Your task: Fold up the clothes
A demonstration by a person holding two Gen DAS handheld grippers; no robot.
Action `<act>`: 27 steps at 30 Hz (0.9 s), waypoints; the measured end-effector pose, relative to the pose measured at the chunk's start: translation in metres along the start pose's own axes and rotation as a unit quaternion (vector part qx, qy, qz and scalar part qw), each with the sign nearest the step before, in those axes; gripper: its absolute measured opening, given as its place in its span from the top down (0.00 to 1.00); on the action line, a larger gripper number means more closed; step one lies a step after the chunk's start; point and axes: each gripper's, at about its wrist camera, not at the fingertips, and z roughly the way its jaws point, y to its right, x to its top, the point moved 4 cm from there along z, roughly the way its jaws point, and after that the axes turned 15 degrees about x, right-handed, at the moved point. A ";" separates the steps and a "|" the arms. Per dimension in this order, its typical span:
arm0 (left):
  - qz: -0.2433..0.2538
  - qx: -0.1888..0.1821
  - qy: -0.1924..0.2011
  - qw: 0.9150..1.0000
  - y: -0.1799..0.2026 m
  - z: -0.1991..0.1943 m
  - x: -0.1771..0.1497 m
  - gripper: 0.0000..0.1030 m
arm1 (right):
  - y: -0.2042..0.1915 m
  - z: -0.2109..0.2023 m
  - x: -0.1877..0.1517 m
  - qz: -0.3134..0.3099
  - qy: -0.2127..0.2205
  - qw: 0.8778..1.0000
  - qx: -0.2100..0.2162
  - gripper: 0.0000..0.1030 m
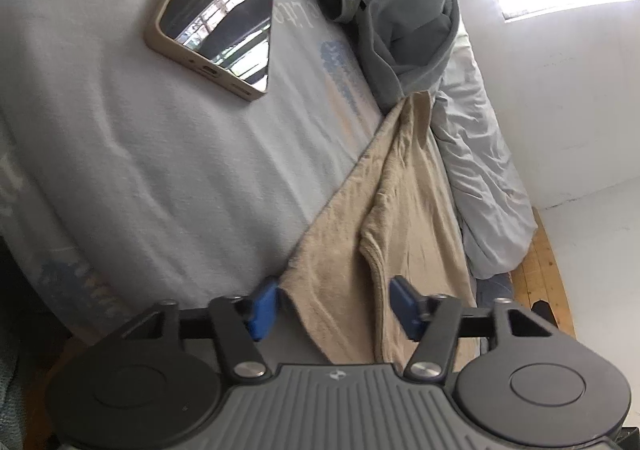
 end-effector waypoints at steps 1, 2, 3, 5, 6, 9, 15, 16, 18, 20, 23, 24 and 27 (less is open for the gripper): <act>0.001 0.004 0.001 1.000 0.000 -0.001 0.000 0.63 | -0.001 0.001 -0.001 -0.001 -0.003 1.000 0.001 0.37; 0.006 0.011 0.003 1.000 0.000 -0.001 0.000 0.70 | -0.002 0.002 -0.002 -0.004 -0.005 1.000 0.002 0.36; 0.009 0.017 0.004 1.000 0.000 -0.002 -0.001 0.73 | -0.003 0.003 -0.003 -0.008 -0.008 1.000 0.003 0.36; 0.013 0.027 0.005 1.000 -0.001 -0.003 -0.002 0.84 | -0.008 0.005 -0.006 -0.025 -0.015 1.000 0.005 0.36; 0.014 0.033 0.005 0.999 -0.001 -0.003 -0.002 0.87 | -0.013 0.008 -0.008 -0.040 -0.020 0.999 0.007 0.35; 0.016 0.044 0.013 0.999 -0.001 -0.007 -0.002 0.98 | -0.030 0.017 -0.017 -0.097 -0.042 0.994 0.017 0.31; 0.019 0.022 0.026 0.999 0.007 -0.018 -0.001 0.99 | -0.072 0.029 -0.048 -0.199 -0.107 0.972 0.062 0.26; 0.018 0.016 0.024 0.999 0.008 -0.018 -0.001 0.99 | -0.080 0.031 -0.053 -0.214 -0.116 0.967 0.073 0.26; 0.014 0.006 0.021 1.000 0.008 -0.020 0.000 0.99 | -0.095 0.030 -0.064 -0.243 -0.130 0.957 0.090 0.26; 0.012 -0.001 0.020 1.000 0.008 -0.022 0.000 0.99 | -0.108 0.029 -0.074 -0.270 -0.142 0.947 0.100 0.26; 0.011 -0.009 0.018 1.000 0.009 -0.025 0.001 0.99 | -0.127 0.031 -0.090 -0.311 -0.159 0.930 0.110 0.25; 0.010 -0.013 0.017 1.000 0.010 -0.025 0.001 0.99 | -0.132 0.033 -0.095 -0.324 -0.165 0.925 0.111 0.25; 0.011 -0.022 0.016 1.000 0.011 -0.027 0.002 0.99 | -0.142 0.044 -0.110 -0.359 -0.182 0.911 0.096 0.25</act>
